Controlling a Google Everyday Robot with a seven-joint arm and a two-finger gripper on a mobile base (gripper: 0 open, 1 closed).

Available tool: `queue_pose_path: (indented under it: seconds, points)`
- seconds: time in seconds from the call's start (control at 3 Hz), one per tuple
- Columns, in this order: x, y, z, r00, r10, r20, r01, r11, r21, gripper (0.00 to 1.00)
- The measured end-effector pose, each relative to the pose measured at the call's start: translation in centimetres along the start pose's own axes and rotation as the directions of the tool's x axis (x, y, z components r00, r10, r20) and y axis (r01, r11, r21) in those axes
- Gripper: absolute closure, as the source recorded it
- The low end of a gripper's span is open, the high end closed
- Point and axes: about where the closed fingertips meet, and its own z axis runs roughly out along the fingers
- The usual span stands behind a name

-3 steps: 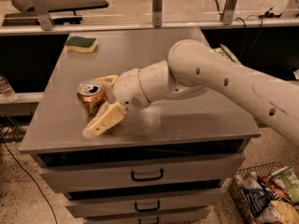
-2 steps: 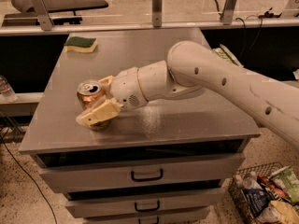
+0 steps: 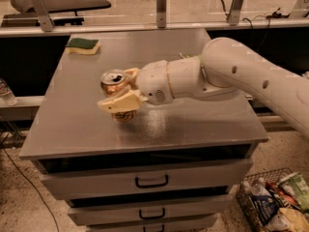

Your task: Move orange can near green jalapeno chip bag

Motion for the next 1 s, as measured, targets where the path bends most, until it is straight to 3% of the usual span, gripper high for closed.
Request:
queue_pose_path:
  seconds: [0.33, 0.67, 1.0]
  points:
    - [0.0, 0.0, -0.3, 1.000, 0.000, 0.000, 0.000, 1.0000, 0.006, 1.00]
    - [-0.1, 0.0, -0.3, 1.000, -0.001, 0.000, 0.001, 1.0000, 0.005, 1.00]
    - [-0.8, -1.7, -5.2, 0.999, -0.047, 0.024, 0.043, 0.9905, 0.131, 1.00]
